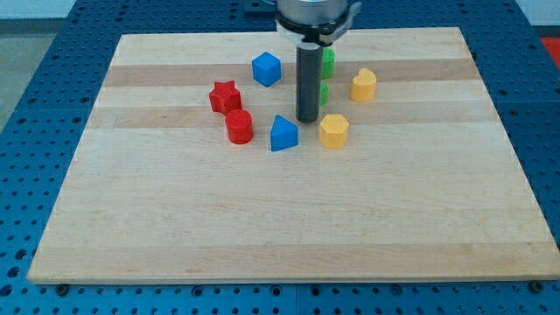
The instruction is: Move the blue triangle diagonal to the yellow hexagon
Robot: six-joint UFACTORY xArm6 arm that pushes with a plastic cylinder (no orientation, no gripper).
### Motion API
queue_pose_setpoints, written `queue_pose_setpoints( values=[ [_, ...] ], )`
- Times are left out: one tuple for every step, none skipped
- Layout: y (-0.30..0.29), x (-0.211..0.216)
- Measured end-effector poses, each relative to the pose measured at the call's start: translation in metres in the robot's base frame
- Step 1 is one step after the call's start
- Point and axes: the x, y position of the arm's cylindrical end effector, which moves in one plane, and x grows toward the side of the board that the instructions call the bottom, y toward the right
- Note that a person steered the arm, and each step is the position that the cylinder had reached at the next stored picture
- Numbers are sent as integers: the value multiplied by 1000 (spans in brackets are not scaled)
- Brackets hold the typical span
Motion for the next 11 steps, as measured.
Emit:
queue_pose_setpoints(
  values=[
    [-10, 3],
    [-11, 5],
    [-14, 10],
    [-24, 14],
    [-46, 14],
    [-60, 14],
    [-61, 26],
    [-54, 31],
    [-52, 32],
    [-47, 46],
    [-43, 67]
  ],
)
